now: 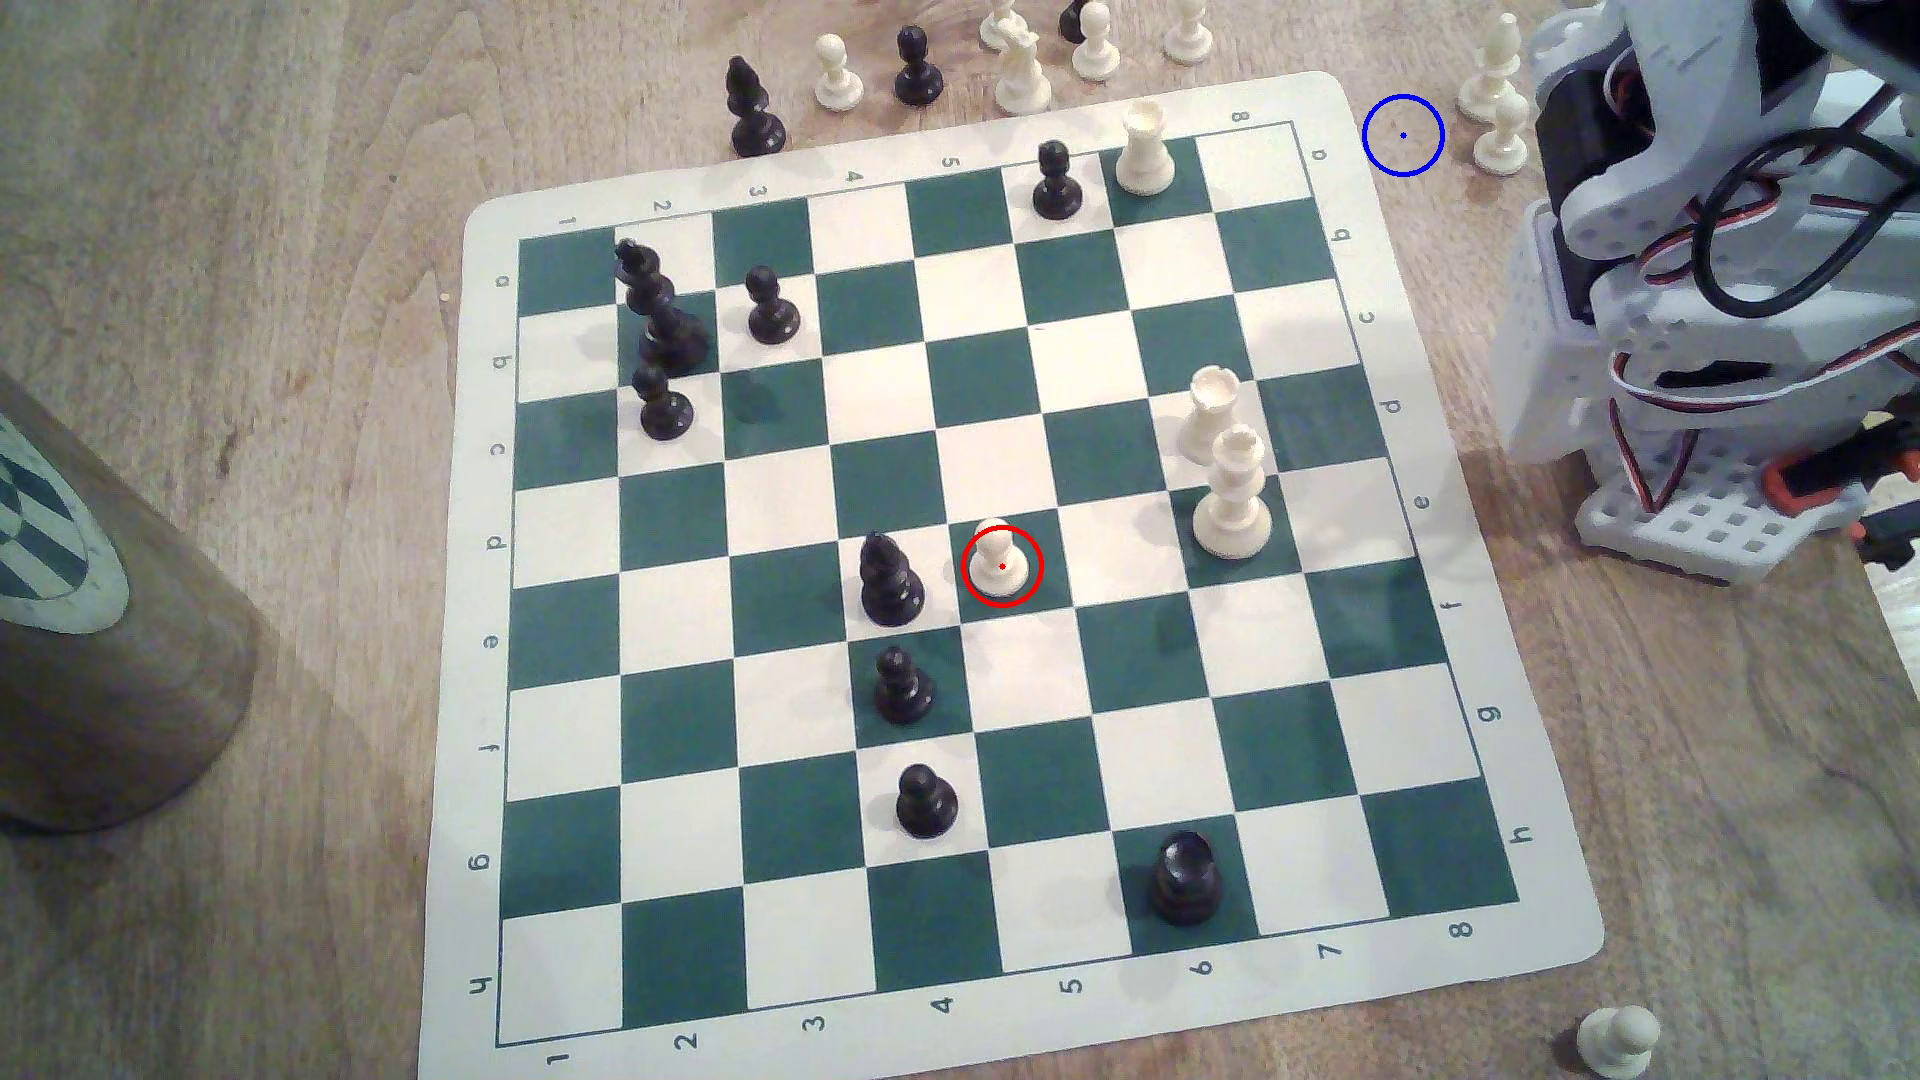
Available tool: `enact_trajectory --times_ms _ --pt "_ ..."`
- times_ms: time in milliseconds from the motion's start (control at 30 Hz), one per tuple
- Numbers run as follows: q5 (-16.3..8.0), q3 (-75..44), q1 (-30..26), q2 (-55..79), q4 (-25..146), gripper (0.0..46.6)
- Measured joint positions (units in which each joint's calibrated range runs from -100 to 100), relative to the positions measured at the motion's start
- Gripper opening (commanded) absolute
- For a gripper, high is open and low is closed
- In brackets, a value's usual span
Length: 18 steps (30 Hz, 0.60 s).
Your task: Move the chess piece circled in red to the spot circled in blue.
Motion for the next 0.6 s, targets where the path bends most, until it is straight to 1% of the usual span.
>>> enact_trajectory --times_ms 100,333,400,600 --pt "0.1 0.0 -0.6 0.0 0.6 0.2" --pt "0.1 -2.4 -1.7 0.0 15.7 0.2" --pt "0.0 -7.0 -1.7 0.1 24.4 0.2" --pt "0.0 -15.2 -1.5 0.1 43.0 0.2"
